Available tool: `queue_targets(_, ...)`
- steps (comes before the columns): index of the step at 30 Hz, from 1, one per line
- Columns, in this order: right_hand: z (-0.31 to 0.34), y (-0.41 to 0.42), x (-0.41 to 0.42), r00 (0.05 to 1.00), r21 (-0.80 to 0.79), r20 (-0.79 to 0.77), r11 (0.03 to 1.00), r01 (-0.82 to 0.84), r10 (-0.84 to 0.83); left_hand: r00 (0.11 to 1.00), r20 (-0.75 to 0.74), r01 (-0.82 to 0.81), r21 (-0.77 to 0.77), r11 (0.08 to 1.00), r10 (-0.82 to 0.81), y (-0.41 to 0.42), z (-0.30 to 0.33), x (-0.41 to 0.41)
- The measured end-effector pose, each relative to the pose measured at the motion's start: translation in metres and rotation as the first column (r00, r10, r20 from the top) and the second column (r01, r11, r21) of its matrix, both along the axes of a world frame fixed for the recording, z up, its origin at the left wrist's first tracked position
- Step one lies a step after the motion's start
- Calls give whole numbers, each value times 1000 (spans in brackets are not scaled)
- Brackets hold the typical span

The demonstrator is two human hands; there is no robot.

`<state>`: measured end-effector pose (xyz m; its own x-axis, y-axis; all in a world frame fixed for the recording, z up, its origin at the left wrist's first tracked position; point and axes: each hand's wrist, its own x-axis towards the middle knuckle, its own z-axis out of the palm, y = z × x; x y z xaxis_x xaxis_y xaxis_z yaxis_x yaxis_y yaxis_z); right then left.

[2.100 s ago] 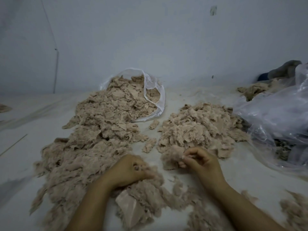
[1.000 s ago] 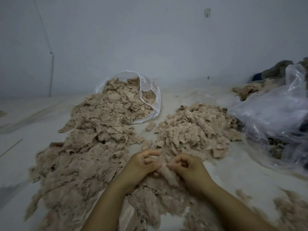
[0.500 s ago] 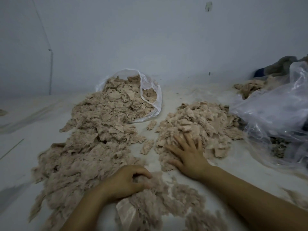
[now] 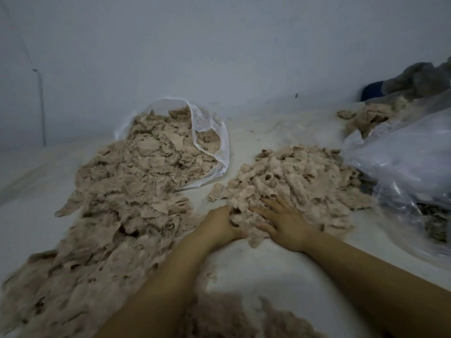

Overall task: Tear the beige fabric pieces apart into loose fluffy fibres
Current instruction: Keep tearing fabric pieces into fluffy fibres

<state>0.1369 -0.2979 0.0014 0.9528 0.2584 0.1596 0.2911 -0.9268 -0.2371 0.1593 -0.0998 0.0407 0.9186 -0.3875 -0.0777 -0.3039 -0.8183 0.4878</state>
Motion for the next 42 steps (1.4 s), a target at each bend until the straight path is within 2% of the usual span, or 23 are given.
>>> queue_targets(5, 3, -8, 20, 1000, -54, -6, 998, -10, 9, 997, 43, 72, -176, 982, -65, -40, 1, 27)
queue_targets(10, 24, -11, 4, 1000, 37, -17, 999, 16, -15, 994, -74, 59, -254, 965, -80, -31, 11, 27)
queue_targets(12, 23, -8, -24, 992, 67, 116, 997, 48, -56, 990, -99, 84, -198, 977, -105, -17, 17, 14)
queue_targets(14, 18, 0, -62, 973, 234, 210, 971, 44, -94, 990, -99, 85, -116, 990, -97, 3, 24, -8)
queue_targets(16, 14, 4, -95, 991, 396, 131, 918, -32, -22, 985, -129, 110, -65, 992, -118, 23, 30, -30)
queue_targets(20, 12, 8, -150, 942, 285, -75, 913, -293, 326, 952, -222, 230, 71, 971, -209, 63, 23, -95)
queue_targets(23, 9, -4, -182, 913, 181, -120, 912, -367, 391, 947, -143, 309, 167, 936, -287, 79, 9, -133)
queue_targets(25, 5, -18, -202, 913, 173, -138, 917, -358, 383, 952, -67, 307, 160, 938, -300, 82, 1, -146)
queue_targets(28, 14, -29, -219, 945, 370, -193, 911, -180, 265, 957, 57, 277, 87, 957, -283, 76, -6, -156)
queue_targets(31, 33, -13, -211, 981, 555, -139, 831, -33, 132, 971, 106, 228, -147, 963, -214, 62, -3, -158)
queue_targets(33, 46, 10, -200, 986, 571, -90, 819, -64, 140, 985, 49, 174, -307, 936, -167, 53, 4, -158)
queue_targets(37, 46, 49, -177, 983, 533, -114, 844, -64, 146, 988, 17, 142, -462, 875, -152, 40, 15, -154)
queue_targets(39, 40, 57, -171, 991, 626, -110, 780, 14, 70, 994, 15, 105, -497, 862, -112, 37, 15, -151)
queue_targets(42, 34, 56, -165, 981, 770, -194, 619, 153, -2, 999, -1, 31, -506, 862, -37, 38, 9, -147)
